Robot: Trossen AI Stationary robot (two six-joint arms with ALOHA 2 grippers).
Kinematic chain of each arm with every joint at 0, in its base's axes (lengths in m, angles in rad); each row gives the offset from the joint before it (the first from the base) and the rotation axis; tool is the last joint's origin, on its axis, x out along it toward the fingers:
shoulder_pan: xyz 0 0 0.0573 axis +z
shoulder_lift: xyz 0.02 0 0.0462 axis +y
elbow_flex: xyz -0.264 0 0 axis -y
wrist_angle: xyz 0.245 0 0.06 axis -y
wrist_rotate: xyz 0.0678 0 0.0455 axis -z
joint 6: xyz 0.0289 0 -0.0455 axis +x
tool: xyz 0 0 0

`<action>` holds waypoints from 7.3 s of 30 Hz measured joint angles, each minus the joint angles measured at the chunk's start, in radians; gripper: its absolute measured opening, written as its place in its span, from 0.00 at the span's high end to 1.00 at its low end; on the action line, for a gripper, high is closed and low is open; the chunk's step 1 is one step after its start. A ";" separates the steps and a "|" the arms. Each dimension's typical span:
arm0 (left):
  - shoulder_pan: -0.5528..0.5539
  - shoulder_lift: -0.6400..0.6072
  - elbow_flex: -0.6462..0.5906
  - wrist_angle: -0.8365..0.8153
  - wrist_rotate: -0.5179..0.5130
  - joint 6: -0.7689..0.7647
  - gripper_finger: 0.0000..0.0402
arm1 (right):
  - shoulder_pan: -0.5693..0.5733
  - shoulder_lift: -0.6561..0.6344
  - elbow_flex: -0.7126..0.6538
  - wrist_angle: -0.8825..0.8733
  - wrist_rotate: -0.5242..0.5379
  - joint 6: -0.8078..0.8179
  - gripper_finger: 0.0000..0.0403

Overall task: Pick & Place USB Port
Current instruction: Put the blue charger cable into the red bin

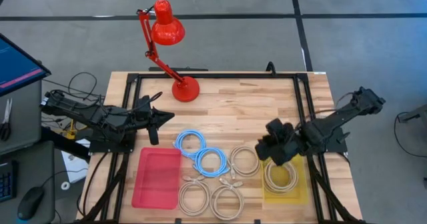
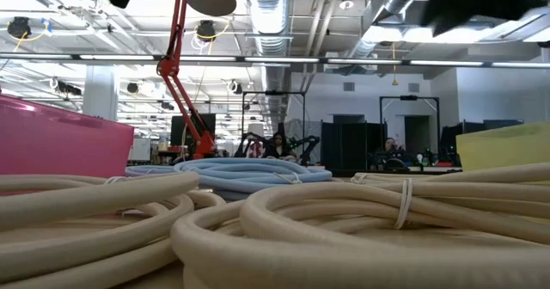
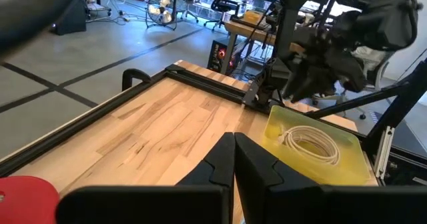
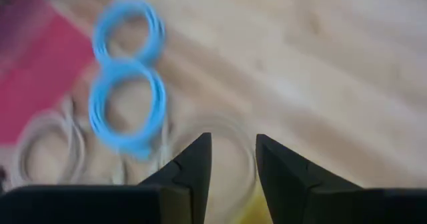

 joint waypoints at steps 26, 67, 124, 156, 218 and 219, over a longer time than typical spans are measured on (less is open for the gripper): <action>0.229 0.287 0.144 -0.435 0.299 -0.081 0.92 | -0.202 -0.006 0.000 0.041 0.073 -0.171 0.73; 0.359 0.792 0.144 -0.426 0.400 -0.116 0.55 | -0.207 -0.006 0.000 0.040 0.100 -0.197 0.73; 0.544 0.626 0.142 -0.281 0.362 -0.023 0.90 | -0.214 -0.006 0.000 0.029 0.130 -0.198 0.73; 0.073 0.238 0.242 -0.790 0.413 -0.605 0.90 | -0.280 -0.006 0.000 0.010 0.130 -0.197 0.73; -0.380 0.532 -0.176 -0.573 0.544 -1.297 0.58 | -0.279 -0.006 0.000 -0.072 0.133 -0.272 0.73; -0.380 0.530 -0.176 -0.570 0.558 -1.296 0.56 | -0.279 -0.006 0.000 -0.072 0.133 -0.272 0.73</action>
